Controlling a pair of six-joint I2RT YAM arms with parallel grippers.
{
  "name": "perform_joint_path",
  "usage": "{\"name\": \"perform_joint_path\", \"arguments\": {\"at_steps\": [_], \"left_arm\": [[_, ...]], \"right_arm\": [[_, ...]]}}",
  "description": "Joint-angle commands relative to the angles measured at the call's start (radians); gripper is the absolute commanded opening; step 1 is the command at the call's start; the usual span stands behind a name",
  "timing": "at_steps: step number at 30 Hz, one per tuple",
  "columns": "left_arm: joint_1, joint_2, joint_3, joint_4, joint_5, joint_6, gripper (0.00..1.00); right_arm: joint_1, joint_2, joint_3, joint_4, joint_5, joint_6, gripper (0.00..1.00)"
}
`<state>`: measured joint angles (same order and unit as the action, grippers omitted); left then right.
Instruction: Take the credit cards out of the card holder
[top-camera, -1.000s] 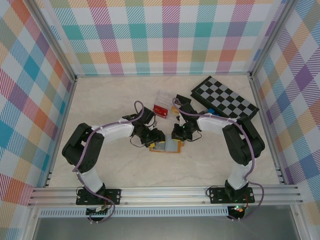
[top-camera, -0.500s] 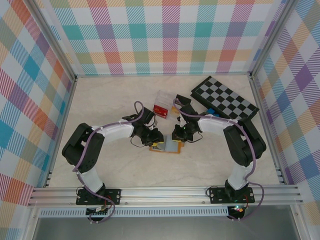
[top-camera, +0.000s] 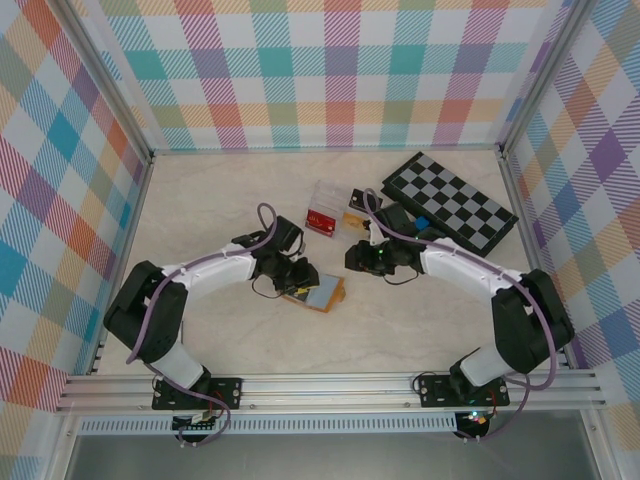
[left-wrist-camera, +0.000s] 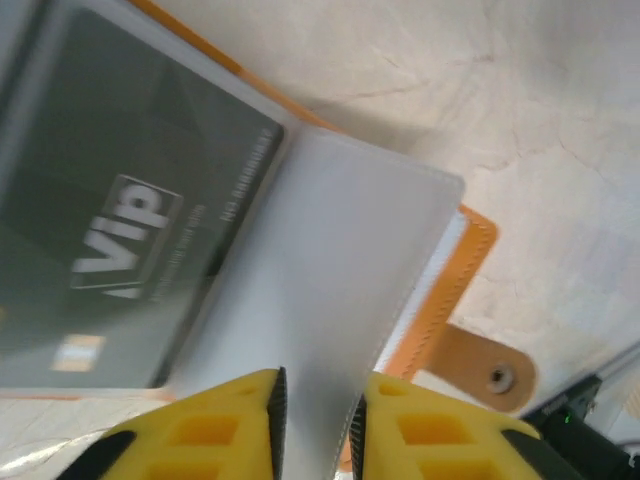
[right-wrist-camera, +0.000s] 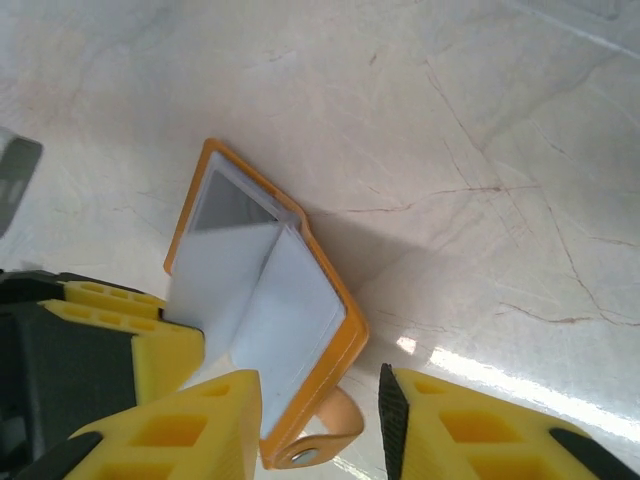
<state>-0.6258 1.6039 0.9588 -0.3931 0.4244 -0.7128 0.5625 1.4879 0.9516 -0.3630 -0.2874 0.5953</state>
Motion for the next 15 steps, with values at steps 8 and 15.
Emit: {"name": "perform_joint_path", "arguments": {"at_steps": [8,15], "left_arm": [[-0.081,0.142,0.051,0.185,0.109,-0.058,0.54],[-0.102,0.234,0.065,0.174,0.018,-0.080,0.53]], "right_arm": [[-0.004,-0.087,-0.040,0.005,0.075,0.035,0.41],[-0.004,-0.106,-0.044,-0.004,0.076,0.040,0.41]]}}
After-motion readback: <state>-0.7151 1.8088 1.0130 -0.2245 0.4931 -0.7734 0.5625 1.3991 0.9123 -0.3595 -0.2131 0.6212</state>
